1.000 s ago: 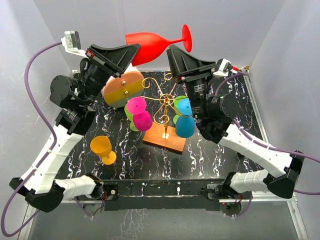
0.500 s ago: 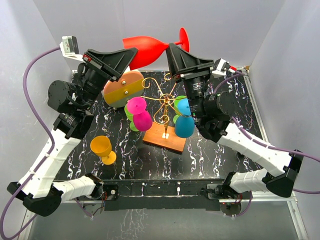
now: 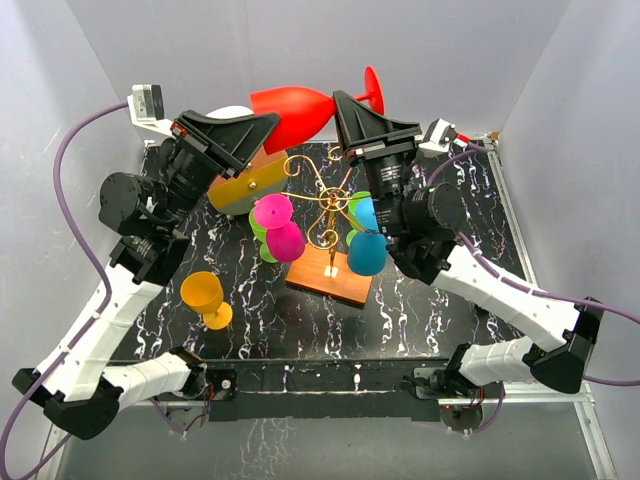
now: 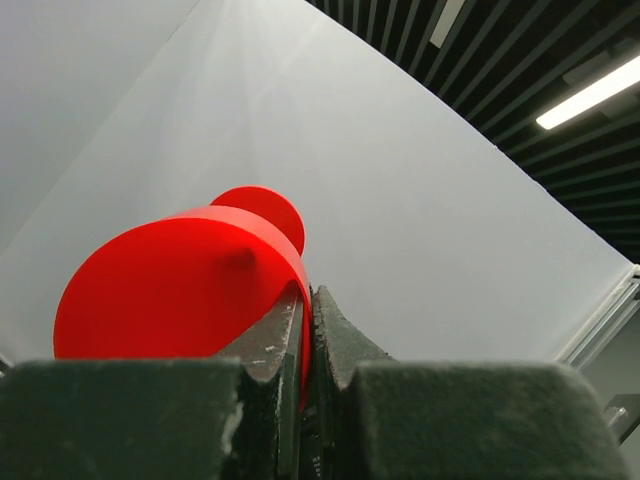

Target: Place the wine glass upside down on the wine glass rack

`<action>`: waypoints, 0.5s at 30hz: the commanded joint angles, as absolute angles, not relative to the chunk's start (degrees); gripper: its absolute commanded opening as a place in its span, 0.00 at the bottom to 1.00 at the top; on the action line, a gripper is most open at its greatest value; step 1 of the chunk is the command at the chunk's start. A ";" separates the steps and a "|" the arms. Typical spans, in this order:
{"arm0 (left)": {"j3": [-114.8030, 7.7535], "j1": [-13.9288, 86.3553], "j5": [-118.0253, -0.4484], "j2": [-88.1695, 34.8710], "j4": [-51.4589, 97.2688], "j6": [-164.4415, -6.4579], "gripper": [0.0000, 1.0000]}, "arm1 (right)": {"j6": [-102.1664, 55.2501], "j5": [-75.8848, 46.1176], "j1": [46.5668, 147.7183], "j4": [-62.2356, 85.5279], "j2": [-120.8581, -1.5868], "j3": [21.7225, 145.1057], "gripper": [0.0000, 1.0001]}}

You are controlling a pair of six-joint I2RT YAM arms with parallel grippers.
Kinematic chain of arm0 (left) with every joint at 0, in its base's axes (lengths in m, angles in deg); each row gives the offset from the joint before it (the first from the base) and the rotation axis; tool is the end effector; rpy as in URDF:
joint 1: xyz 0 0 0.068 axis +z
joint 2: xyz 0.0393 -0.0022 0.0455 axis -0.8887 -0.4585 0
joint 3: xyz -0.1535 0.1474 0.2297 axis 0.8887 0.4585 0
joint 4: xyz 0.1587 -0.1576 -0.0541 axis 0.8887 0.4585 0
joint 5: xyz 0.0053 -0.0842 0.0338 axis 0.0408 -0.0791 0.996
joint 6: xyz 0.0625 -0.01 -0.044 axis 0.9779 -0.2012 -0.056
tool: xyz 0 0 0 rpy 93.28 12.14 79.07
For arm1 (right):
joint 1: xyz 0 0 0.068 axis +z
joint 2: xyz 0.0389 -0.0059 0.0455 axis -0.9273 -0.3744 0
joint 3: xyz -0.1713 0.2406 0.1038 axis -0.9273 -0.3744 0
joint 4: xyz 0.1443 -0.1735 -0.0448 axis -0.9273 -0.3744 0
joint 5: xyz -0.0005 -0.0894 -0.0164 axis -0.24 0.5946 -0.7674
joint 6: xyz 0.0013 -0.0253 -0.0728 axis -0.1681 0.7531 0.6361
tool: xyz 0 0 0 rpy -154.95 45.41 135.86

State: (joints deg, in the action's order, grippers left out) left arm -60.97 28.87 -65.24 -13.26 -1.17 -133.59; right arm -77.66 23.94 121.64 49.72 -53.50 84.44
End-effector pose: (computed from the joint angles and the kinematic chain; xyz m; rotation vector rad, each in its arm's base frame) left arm 0.1232 -0.1021 0.5995 0.0561 0.9435 -1.6262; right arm 0.1688 0.1719 0.5631 0.6340 0.9037 1.5902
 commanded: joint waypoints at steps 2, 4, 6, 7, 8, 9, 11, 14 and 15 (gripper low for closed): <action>-61.34 28.96 -65.93 -10.00 -0.31 -130.87 0.01 | -75.67 23.85 121.89 56.73 -52.17 82.56 0.12; -61.91 28.95 -65.88 -9.95 1.49 -129.42 0.18 | -74.12 23.87 121.85 57.54 -51.52 81.92 0.00; -61.91 28.96 -65.28 -9.65 3.27 -127.96 0.32 | -71.28 23.94 121.89 57.87 -50.90 81.74 0.00; -62.09 28.95 -64.45 -9.44 5.17 -126.71 0.40 | -69.67 23.83 121.85 58.23 -50.63 81.70 0.00; -62.20 28.95 -63.48 -9.24 7.56 -125.68 0.46 | -68.00 23.55 121.89 58.69 -50.37 81.66 0.00; -62.17 28.92 -62.48 -8.89 9.98 -124.71 0.51 | -66.55 23.29 121.89 58.88 -50.15 81.67 0.00; -61.82 28.96 -60.48 -7.69 15.20 -122.41 0.61 | -63.75 22.48 121.89 59.05 -49.32 81.65 0.00; -60.52 28.97 -57.85 -4.41 22.60 -118.51 0.66 | -59.96 20.67 121.88 59.06 -48.03 81.44 0.00; -60.05 28.95 -56.78 -3.11 25.20 -117.19 0.67 | -58.87 19.67 121.84 58.25 -47.55 81.36 0.00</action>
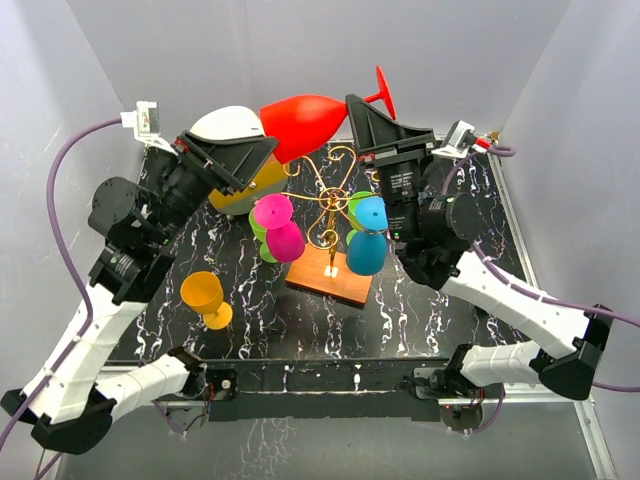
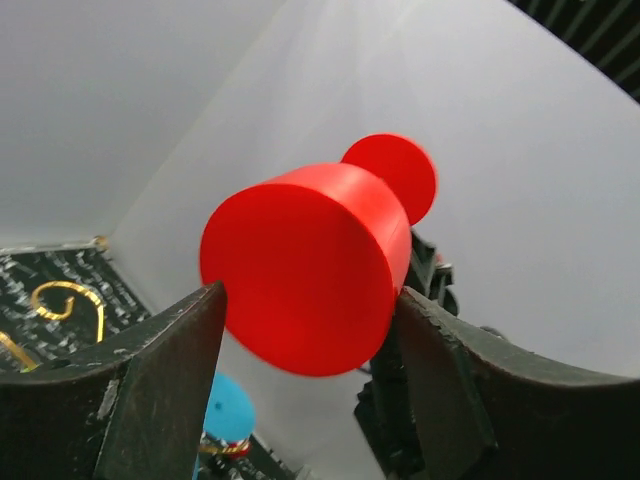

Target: Place the wine glass upside down on the wine glass rack

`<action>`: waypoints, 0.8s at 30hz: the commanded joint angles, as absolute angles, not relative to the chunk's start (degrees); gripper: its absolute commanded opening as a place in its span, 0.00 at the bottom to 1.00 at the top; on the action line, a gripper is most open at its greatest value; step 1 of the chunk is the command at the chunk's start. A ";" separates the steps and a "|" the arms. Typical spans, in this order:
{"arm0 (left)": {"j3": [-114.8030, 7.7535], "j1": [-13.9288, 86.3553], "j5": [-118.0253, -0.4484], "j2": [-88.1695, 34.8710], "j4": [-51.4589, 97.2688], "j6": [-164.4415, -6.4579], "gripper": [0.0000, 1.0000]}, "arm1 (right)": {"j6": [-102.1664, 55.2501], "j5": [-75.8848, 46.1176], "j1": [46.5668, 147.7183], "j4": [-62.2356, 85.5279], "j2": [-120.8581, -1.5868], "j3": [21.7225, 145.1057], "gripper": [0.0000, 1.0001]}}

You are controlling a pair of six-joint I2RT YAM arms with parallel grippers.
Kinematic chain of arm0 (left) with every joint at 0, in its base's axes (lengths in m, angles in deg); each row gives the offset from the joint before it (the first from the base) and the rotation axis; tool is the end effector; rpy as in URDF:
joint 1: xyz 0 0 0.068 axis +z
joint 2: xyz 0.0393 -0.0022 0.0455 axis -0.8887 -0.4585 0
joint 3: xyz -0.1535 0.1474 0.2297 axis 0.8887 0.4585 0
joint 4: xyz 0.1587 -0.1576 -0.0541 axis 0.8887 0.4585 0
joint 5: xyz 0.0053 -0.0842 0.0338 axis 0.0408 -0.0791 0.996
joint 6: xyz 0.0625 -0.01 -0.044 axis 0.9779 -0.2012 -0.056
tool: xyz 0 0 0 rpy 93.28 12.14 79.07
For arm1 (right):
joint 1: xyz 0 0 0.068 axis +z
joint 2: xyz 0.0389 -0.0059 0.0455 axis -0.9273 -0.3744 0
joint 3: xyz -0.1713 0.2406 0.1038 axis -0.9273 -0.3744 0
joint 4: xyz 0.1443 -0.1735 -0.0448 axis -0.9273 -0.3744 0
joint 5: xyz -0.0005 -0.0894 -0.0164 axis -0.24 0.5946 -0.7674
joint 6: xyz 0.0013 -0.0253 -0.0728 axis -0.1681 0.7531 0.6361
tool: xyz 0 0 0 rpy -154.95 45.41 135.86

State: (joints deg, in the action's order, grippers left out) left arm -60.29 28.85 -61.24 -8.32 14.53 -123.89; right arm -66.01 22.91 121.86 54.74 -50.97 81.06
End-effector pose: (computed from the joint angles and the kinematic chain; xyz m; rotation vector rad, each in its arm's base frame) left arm 0.1136 -0.0903 0.5784 0.0232 1.1188 -1.4146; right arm 0.1568 0.1588 0.5633 0.5164 0.8673 1.4579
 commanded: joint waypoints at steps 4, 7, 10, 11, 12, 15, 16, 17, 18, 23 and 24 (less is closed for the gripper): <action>-59.46 28.96 -52.28 1.91 34.21 -110.68 0.68 | -53.97 14.04 121.87 54.06 -45.36 81.59 0.00; -60.84 28.96 -47.61 3.48 40.46 -105.77 0.72 | -51.42 6.94 121.89 51.79 -44.10 81.64 0.00; -64.27 28.96 -47.20 2.74 44.16 -101.18 0.73 | -48.01 -2.29 121.88 47.52 -42.91 82.37 0.00; -65.35 28.96 -48.16 2.39 44.40 -100.31 0.74 | -46.50 -5.62 121.89 44.08 -42.75 83.54 0.00; -65.90 28.95 -49.81 2.05 43.89 -99.49 0.74 | -44.66 -8.55 121.87 40.10 -42.54 84.73 0.00; -67.79 28.96 -54.60 1.34 42.63 -100.13 0.76 | -41.48 -18.97 121.88 30.54 -41.67 86.52 0.00; -68.66 28.95 -56.06 1.02 42.52 -100.75 0.77 | -40.79 -21.72 121.89 27.97 -41.18 86.48 0.00; -69.19 28.96 -57.35 0.72 42.39 -101.15 0.77 | -39.89 -23.33 121.87 25.27 -40.53 86.45 0.00; -69.10 28.96 -58.83 0.66 41.51 -101.27 0.78 | -38.85 -24.37 121.89 22.44 -39.68 86.18 0.00; -63.94 28.96 -61.93 1.22 36.32 -103.65 0.81 | -33.81 -27.08 121.89 14.76 -36.39 83.83 0.00; -64.16 28.96 -62.34 0.73 36.73 -104.55 0.82 | -33.01 -27.67 121.85 13.51 -36.25 84.28 0.00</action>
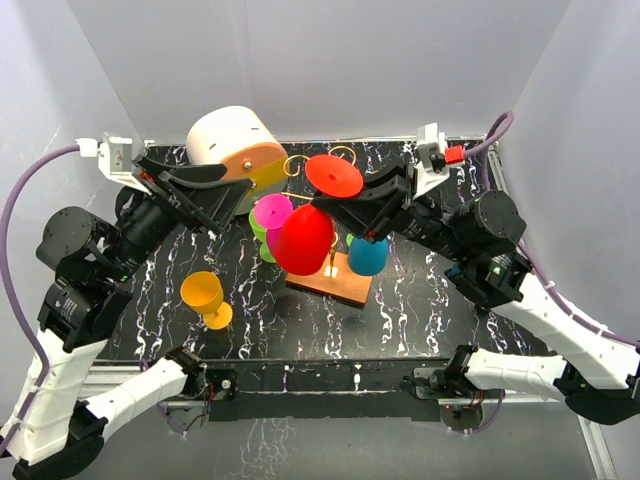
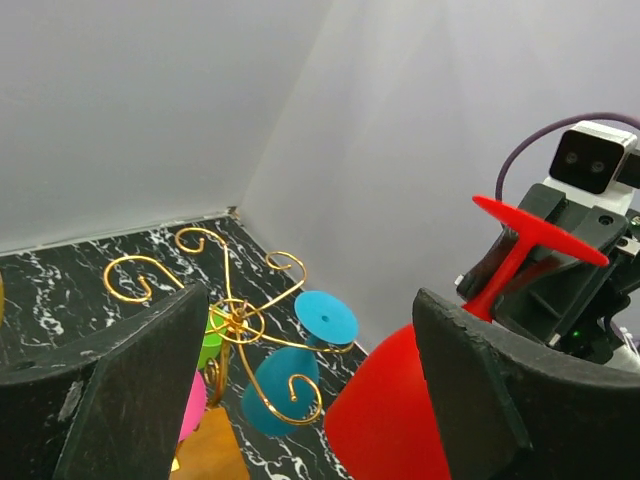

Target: Place the wine glass upside down on the wine glass rack

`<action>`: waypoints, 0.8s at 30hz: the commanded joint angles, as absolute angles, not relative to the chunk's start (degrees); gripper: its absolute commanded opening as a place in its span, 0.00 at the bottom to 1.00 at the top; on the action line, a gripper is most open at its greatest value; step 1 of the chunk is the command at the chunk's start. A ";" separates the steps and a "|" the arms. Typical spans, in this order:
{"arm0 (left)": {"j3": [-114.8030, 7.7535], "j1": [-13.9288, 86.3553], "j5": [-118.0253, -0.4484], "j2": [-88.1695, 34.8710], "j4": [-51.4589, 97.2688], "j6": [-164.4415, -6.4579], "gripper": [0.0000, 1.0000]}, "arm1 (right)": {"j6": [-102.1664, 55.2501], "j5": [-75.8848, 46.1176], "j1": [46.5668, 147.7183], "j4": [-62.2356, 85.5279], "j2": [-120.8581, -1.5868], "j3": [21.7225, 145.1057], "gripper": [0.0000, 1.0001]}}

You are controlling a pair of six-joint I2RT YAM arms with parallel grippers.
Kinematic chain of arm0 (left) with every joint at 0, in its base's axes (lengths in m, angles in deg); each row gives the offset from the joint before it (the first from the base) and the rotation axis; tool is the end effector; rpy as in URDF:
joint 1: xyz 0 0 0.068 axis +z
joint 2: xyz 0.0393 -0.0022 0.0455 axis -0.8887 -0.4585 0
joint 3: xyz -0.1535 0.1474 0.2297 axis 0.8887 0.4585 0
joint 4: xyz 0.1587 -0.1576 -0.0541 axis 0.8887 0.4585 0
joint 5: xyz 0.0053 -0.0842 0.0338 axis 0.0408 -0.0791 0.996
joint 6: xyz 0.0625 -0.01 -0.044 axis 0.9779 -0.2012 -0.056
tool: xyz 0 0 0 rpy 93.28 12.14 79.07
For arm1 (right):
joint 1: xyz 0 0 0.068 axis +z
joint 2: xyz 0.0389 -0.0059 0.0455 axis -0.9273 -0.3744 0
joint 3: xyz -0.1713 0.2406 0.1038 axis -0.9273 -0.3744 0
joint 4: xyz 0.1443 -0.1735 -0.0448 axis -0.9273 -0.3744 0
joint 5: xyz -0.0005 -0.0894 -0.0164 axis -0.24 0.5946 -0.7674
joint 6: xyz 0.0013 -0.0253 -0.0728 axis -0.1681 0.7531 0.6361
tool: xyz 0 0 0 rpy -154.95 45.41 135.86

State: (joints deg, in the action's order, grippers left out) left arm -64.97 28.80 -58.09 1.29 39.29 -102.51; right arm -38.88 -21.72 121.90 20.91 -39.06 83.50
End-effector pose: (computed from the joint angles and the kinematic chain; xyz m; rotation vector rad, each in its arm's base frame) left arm 0.0599 -0.0501 0.5635 0.1724 1.2444 -1.0268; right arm 0.0877 0.1481 0.5526 -0.5679 1.1051 1.3115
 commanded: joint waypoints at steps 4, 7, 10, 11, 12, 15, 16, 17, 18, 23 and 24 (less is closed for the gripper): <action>-64.65 28.95 -66.13 -1.64 36.43 -110.05 0.83 | -30.17 -31.84 121.89 9.06 -36.45 86.35 0.00; -64.70 28.96 -67.22 -2.72 36.22 -115.84 0.83 | -28.89 -33.30 121.89 6.17 -36.41 86.85 0.00; -62.93 28.93 -62.86 -1.31 37.30 -124.22 0.84 | -28.28 -34.86 121.87 3.60 -35.69 86.37 0.00; -62.19 28.89 -61.55 -0.66 37.59 -126.19 0.84 | -28.20 -35.97 121.89 3.51 -35.04 85.65 0.00; -61.44 28.95 -61.06 -0.30 37.61 -127.94 0.84 | -28.24 -37.06 121.89 3.79 -34.22 84.52 0.00; -60.71 28.96 -63.78 -0.61 36.94 -132.18 0.84 | -29.08 -38.42 121.88 3.56 -32.09 81.62 0.00; -60.76 28.95 -65.45 -1.12 36.70 -133.63 0.84 | -29.34 -38.33 121.89 3.04 -31.32 81.07 0.00; -60.80 28.90 -67.51 -1.50 36.29 -134.76 0.84 | -29.29 -37.75 121.87 2.61 -30.56 80.37 0.00; -60.81 28.95 -69.42 -1.64 36.00 -135.59 0.83 | -28.95 -36.59 121.89 2.35 -29.65 79.34 0.00; -59.96 28.96 -75.87 -0.66 37.53 -138.52 0.83 | -23.49 -29.74 121.89 2.69 -25.66 72.63 0.00; -59.51 28.96 -76.87 -0.64 37.33 -139.46 0.82 | -22.50 -29.09 121.88 2.62 -25.85 72.08 0.00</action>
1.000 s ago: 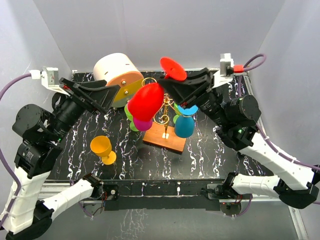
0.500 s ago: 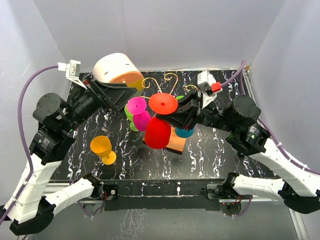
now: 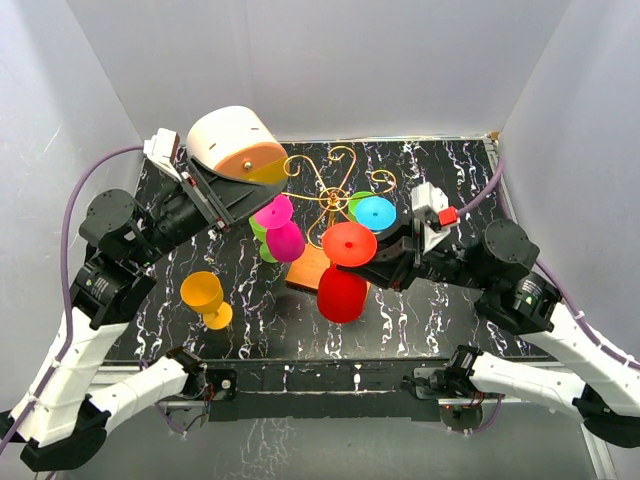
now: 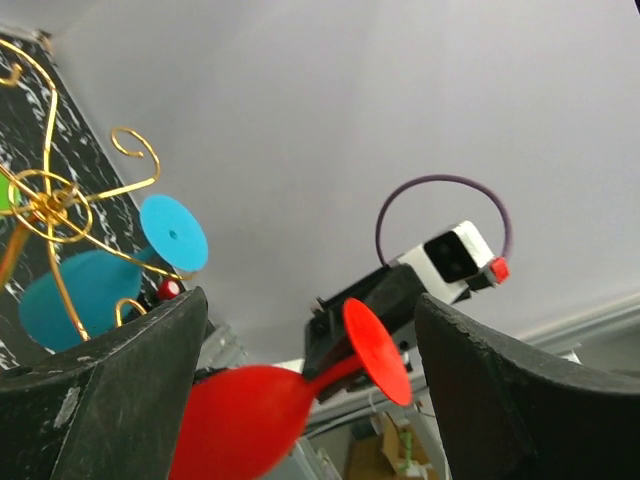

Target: Place the wine glass upside down on the wine glass rack

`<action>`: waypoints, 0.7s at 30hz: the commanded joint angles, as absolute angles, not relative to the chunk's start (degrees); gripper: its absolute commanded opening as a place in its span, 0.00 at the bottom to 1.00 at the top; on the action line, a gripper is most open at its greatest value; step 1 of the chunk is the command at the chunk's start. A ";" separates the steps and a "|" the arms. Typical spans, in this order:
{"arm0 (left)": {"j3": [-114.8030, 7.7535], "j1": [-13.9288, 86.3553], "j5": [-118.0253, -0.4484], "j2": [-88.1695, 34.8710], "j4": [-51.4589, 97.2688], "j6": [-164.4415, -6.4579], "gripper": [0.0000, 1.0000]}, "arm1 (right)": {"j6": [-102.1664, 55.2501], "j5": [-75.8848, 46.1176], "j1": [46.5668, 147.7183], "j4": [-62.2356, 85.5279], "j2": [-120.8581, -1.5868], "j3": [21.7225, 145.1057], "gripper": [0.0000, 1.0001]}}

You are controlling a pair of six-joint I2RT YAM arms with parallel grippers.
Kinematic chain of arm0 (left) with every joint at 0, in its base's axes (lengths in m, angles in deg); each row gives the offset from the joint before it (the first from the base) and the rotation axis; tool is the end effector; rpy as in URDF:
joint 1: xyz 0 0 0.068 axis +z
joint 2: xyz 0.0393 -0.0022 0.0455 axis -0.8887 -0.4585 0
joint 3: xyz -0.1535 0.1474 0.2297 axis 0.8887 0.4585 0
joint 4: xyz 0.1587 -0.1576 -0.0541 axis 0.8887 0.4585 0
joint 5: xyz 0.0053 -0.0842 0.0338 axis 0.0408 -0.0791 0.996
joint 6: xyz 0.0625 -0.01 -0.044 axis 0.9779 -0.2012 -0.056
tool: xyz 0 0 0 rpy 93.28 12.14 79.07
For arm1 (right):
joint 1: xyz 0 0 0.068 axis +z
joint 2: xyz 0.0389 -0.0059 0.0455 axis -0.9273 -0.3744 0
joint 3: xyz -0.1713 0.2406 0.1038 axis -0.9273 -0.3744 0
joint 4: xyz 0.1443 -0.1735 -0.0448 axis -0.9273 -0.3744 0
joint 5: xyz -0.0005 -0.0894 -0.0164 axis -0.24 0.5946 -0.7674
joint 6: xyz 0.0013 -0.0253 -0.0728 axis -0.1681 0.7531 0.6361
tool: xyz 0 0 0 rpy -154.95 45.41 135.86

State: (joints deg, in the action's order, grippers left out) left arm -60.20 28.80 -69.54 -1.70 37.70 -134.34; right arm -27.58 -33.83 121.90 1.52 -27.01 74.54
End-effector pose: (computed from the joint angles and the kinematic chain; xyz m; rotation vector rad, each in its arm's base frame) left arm 0.0828 -0.0809 0.5391 -0.0289 1.4987 -1.5812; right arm 0.0472 0.1145 0.4858 -0.9340 1.2403 1.2403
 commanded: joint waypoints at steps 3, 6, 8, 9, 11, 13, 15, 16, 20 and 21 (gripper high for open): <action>-57.02 28.95 -80.13 -1.26 35.00 -143.11 0.79 | -20.43 -27.93 121.87 2.55 -26.88 71.30 0.00; -55.12 28.96 -82.39 -2.08 35.59 -146.30 0.77 | -19.91 -27.65 121.87 4.23 -27.20 70.19 0.00; -54.70 28.96 -83.40 -2.67 36.61 -147.14 0.77 | -19.91 -27.72 121.87 5.61 -26.86 69.42 0.00; -54.43 28.94 -83.93 -2.99 36.94 -147.63 0.77 | -19.98 -27.60 121.89 6.31 -26.59 69.11 0.00; -54.01 28.96 -85.65 -3.74 36.35 -148.70 0.77 | -20.21 -27.34 121.89 6.84 -26.10 68.60 0.00; -53.49 28.96 -88.33 -5.02 34.97 -150.31 0.77 | -20.46 -27.11 121.87 6.88 -25.79 68.36 0.00; -53.30 28.96 -91.05 -6.72 34.16 -151.90 0.74 | -20.70 -26.81 121.89 6.88 -25.52 68.20 0.00; -53.26 28.94 -92.37 -7.54 34.00 -152.45 0.72 | -20.77 -26.67 121.89 6.96 -25.43 68.11 0.00; -53.67 28.91 -95.89 -9.18 32.62 -153.51 0.61 | -20.85 -25.60 121.88 7.48 -24.91 67.88 0.00; -54.32 28.96 -97.51 -9.49 32.56 -153.59 0.58 | -20.93 -25.34 121.89 7.95 -24.76 67.63 0.00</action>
